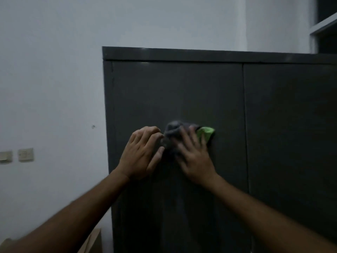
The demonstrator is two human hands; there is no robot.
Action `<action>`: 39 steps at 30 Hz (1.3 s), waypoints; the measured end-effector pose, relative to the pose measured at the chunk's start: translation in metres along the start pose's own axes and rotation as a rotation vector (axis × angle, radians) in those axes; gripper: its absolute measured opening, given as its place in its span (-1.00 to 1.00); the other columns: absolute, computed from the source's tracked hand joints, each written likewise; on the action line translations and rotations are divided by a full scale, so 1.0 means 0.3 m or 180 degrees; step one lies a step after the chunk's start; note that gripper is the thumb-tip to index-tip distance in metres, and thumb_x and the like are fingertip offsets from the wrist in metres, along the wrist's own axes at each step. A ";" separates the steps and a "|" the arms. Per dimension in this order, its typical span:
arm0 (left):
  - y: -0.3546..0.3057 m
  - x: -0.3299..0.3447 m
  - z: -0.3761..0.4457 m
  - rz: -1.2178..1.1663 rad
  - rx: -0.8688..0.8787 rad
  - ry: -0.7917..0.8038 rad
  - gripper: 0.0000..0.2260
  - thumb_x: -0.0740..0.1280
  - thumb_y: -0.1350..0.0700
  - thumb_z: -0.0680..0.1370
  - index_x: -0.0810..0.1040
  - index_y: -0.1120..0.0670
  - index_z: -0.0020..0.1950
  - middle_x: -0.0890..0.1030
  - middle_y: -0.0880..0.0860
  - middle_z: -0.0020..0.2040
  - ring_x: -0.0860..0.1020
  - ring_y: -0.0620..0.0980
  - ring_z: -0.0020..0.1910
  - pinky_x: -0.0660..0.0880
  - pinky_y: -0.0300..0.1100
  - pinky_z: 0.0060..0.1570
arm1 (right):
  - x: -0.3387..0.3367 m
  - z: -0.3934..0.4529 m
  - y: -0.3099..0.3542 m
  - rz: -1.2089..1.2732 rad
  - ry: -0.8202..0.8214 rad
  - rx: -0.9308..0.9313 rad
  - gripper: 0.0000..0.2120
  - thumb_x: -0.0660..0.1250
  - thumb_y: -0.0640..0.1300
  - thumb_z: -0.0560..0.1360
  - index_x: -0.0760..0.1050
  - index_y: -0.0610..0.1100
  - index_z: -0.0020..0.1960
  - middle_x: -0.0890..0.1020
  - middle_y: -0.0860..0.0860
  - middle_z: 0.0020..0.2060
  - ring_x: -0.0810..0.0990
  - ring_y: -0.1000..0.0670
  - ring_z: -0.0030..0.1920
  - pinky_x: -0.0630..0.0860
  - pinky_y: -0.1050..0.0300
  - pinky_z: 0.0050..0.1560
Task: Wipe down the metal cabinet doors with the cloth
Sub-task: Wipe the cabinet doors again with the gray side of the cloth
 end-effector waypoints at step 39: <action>-0.486 0.449 0.432 0.1175 0.0354 0.1086 -0.19 0.12 -0.40 0.56 0.13 0.01 0.69 0.08 0.07 0.71 -0.02 0.09 0.69 -0.16 0.01 0.64 | -0.393 0.049 -1.220 -0.0266 -0.0099 0.0324 -0.45 0.18 0.11 0.63 0.27 0.01 0.59 0.11 -0.09 0.65 0.01 -0.21 0.64 0.12 -0.39 0.53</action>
Point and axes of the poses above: each hand's wrist, its own z-axis towards the middle knuckle, its own x-axis out of the palm, y = z × x, the point moved 8 cm from there along z, towards the middle knuckle
